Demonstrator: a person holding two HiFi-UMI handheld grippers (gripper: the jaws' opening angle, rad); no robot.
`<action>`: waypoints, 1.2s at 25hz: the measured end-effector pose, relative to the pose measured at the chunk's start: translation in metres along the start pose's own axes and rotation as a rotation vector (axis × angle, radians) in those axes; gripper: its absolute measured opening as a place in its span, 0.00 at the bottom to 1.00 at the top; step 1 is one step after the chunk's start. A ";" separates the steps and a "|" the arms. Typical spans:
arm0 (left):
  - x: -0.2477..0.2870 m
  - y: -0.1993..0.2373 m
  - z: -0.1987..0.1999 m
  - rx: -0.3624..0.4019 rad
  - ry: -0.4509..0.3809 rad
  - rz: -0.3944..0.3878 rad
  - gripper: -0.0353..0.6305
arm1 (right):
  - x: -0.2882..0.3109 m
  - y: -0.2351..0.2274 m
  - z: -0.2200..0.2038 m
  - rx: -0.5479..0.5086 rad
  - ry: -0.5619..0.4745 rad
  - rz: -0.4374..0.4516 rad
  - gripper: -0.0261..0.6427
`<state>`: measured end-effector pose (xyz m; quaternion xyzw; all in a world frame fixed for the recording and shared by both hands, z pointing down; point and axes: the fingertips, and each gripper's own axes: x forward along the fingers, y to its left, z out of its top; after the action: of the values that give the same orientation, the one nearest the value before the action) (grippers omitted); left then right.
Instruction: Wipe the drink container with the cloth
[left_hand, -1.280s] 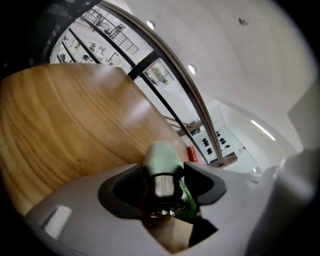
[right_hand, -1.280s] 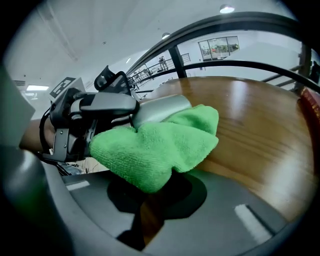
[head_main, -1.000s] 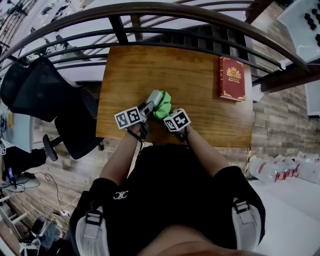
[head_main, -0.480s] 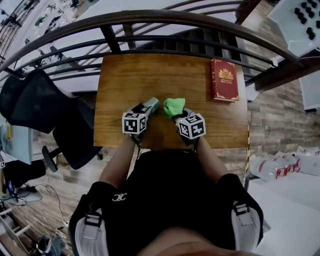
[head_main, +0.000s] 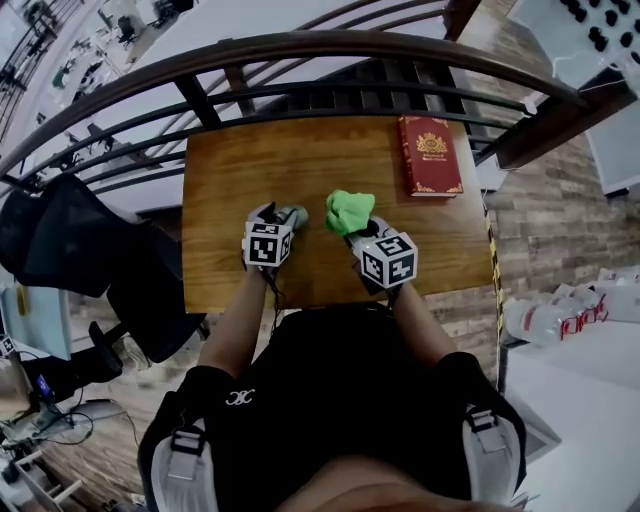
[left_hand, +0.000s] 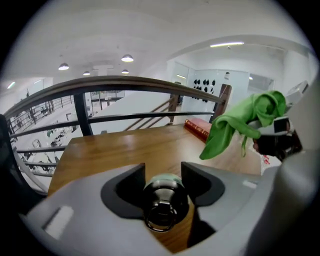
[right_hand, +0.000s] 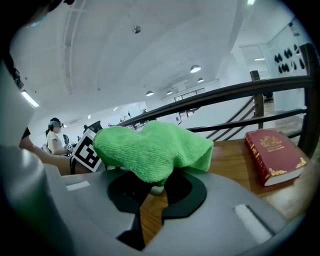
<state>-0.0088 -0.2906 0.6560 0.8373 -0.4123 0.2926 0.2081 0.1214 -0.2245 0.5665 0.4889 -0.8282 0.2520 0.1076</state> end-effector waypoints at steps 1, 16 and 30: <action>0.003 -0.002 0.004 0.026 0.001 0.003 0.47 | -0.002 -0.002 0.002 0.003 -0.008 -0.006 0.11; 0.023 -0.003 0.047 0.098 -0.147 0.027 0.47 | -0.013 -0.010 0.044 -0.023 -0.111 -0.050 0.11; -0.142 0.006 0.173 0.045 -0.595 0.190 0.13 | -0.034 0.030 0.158 -0.154 -0.433 -0.177 0.11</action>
<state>-0.0276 -0.3155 0.4341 0.8484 -0.5249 0.0619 0.0312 0.1233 -0.2696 0.4089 0.5924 -0.8027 0.0672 -0.0138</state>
